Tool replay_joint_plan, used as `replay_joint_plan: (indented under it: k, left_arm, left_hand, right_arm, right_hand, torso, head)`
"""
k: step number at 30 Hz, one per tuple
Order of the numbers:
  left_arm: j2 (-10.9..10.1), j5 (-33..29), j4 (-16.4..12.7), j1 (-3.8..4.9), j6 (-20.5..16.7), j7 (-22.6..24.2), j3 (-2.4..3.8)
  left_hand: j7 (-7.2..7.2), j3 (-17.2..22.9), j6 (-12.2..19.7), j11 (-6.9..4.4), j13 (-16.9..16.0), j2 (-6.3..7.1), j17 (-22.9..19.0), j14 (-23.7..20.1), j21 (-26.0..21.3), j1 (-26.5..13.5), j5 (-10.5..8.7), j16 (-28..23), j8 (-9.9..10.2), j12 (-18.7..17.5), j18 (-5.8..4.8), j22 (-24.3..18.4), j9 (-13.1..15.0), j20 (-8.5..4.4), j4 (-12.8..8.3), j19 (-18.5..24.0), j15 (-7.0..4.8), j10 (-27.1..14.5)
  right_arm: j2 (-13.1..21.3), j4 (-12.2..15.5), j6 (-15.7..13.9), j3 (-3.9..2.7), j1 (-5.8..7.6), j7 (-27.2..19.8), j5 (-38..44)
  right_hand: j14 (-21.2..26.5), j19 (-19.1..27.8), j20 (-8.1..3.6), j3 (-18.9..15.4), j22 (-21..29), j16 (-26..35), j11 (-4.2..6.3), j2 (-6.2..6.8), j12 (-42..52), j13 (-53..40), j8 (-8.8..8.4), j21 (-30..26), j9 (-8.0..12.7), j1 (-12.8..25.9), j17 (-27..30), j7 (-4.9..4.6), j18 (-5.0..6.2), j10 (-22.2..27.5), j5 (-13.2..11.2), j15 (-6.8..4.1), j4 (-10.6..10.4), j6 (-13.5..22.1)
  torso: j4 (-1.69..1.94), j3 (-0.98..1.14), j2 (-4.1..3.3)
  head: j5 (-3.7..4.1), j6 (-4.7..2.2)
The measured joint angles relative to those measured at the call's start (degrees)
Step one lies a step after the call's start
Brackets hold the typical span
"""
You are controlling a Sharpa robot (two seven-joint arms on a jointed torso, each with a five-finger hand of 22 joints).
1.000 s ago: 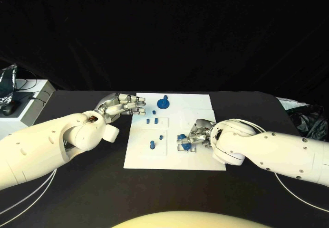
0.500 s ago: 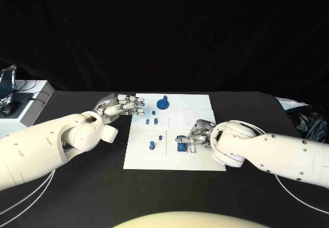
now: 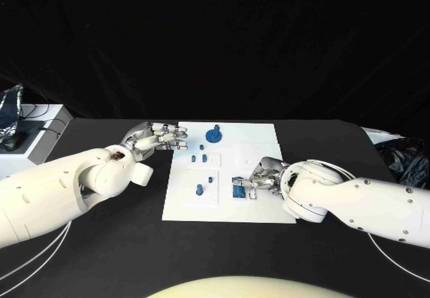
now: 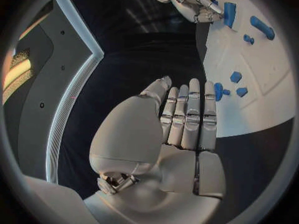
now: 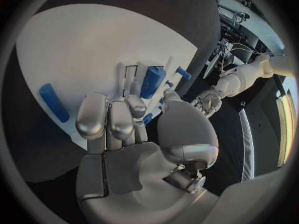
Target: Assemble the parts on the task board
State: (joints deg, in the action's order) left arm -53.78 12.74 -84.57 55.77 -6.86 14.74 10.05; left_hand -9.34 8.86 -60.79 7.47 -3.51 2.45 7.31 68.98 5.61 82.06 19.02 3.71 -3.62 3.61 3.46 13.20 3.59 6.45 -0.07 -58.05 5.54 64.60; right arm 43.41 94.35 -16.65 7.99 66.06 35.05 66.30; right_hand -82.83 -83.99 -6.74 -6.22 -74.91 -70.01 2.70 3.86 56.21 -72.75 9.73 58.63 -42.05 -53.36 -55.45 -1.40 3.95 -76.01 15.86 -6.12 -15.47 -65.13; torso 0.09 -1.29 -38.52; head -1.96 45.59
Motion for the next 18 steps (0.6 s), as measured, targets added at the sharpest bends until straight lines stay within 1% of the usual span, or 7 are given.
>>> replay_joint_plan:
  k: [1,3,6,8,12,14,18]
  left_arm:
    - [0.0,0.0,0.0,0.0,0.0,0.0,0.0]
    - [0.0,-0.1,0.0,0.0,0.0,0.0,0.0]
    - [0.0,-0.1,0.0,0.0,0.0,0.0,0.0]
    - [0.0,-0.1,0.0,0.0,0.0,0.0,0.0]
    - [0.0,-0.1,0.0,0.0,0.0,0.0,0.0]
    - [0.0,-0.2,0.1,0.0,0.0,0.0,0.0]
    - [0.1,-0.2,0.1,0.0,0.0,0.0,0.0]
  left_hand:
    - [-0.09,0.0,0.1,0.0,0.0,0.0,0.0,0.0,0.0,0.0,0.0,0.0,0.0,0.0,0.0,0.0,0.0,0.0,0.0,0.0,0.0,0.0]
    - [-0.09,0.0,0.1,0.0,0.0,0.0,0.0,0.0,0.0,0.0,0.0,0.0,0.0,0.0,-0.01,0.0,0.0,0.0,0.0,0.0,0.0,0.0]
    - [-0.09,0.0,0.1,0.0,0.0,0.0,0.0,0.0,0.0,0.0,0.0,0.0,0.0,0.0,0.0,0.0,0.0,0.0,0.0,0.0,0.0,0.0]
    - [-0.09,0.0,0.1,0.0,0.0,0.0,0.0,0.0,0.0,0.0,0.0,0.0,0.0,0.0,0.0,0.0,0.0,0.0,0.0,0.0,0.0,0.0]
    - [-0.09,0.0,0.1,0.0,0.0,0.0,0.0,0.0,0.0,0.0,0.0,0.0,0.0,0.0,0.0,0.0,0.0,0.0,0.0,0.0,0.0,0.0]
    - [-0.09,0.0,0.1,0.0,0.0,0.0,0.0,0.0,0.0,0.0,0.0,0.0,0.0,0.0,0.0,0.0,0.0,0.0,0.0,0.0,0.0,0.0]
    - [-0.09,0.0,0.1,0.0,0.0,0.0,0.0,0.0,0.0,0.0,0.0,0.0,0.0,0.0,0.0,0.0,0.0,0.0,0.0,0.0,0.0,0.0]
  right_arm:
    - [0.4,0.3,-0.2,0.02,-0.04,-0.3,0.0]
    - [1.5,1.0,-0.6,0.04,-0.09,-1.2,-0.2]
    - [2.8,2.1,-1.3,0.03,-0.13,-3.2,-1.0]
    - [3.6,2.9,-1.6,0.01,-0.2,-4.8,-1.7]
    - [4.4,3.7,-2.0,0.0,-0.5,-7.2,-2.8]
    - [4.6,3.9,-2.0,0.0,-0.6,-8.1,-3.2]
    - [4.6,4.0,-2.0,0.0,-0.8,-9.4,-3.6]
  right_hand:
    - [0.0,0.0,0.0,-0.1,0.0,0.0,0.0,-0.68,0.0,0.0,0.04,0.2,-0.1,-1.4,0.0,0.0,0.0,0.0,0.5,0.0,1.2,0.0]
    - [0.0,0.0,0.0,-1.4,0.0,0.0,0.0,-2.7,0.0,-0.1,0.82,0.2,-0.6,-4.0,-0.1,0.0,0.0,0.0,1.0,0.0,5.5,0.0]
    - [0.0,0.0,0.0,-1.5,0.0,0.0,0.32,-3.65,0.4,-0.3,2.03,0.9,-1.6,-6.6,-0.4,0.38,0.0,-0.3,-0.4,0.0,9.8,-0.4]
    - [0.0,0.0,0.0,0.0,0.0,-0.3,0.42,-3.14,0.4,-0.3,2.97,1.2,-2.3,-7.4,-0.6,0.38,0.0,-0.4,-2.8,0.0,11.7,-0.4]
    - [0.0,0.0,0.0,2.4,0.0,-0.3,0.72,-2.44,0.7,-0.4,4.91,1.6,-3.7,-8.7,-0.9,0.67,0.0,-0.7,-4.7,0.0,14.1,-0.6]
    - [0.2,0.0,-0.02,3.2,0.0,-0.3,0.96,-2.51,2.3,-1.2,5.65,1.8,-4.2,-10.2,-0.7,1.18,0.0,-1.5,-4.9,-0.21,15.3,-0.9]
    - [0.0,0.0,-0.44,4.1,0.0,-0.3,1.18,-2.51,3.3,-2.0,6.0,1.8,-4.5,-12.0,-0.5,1.37,0.0,-1.9,-4.9,-0.44,16.8,-1.1]
  torso:
    - [0.0,0.01,0.0]
    - [0.0,0.03,0.0]
    - [-0.03,0.04,-0.01]
    - [-0.05,0.06,-0.02]
    - [-0.09,0.1,-0.02]
    - [-0.09,0.1,-0.02]
    - [-0.08,0.09,-0.02]
  head:
    - [0.0,-0.01]
    - [0.0,-0.03]
    - [-0.04,-0.04]
    - [-0.09,-0.04]
    - [-0.13,-0.03]
    - [-0.13,-0.02]
    - [-0.04,-0.02]
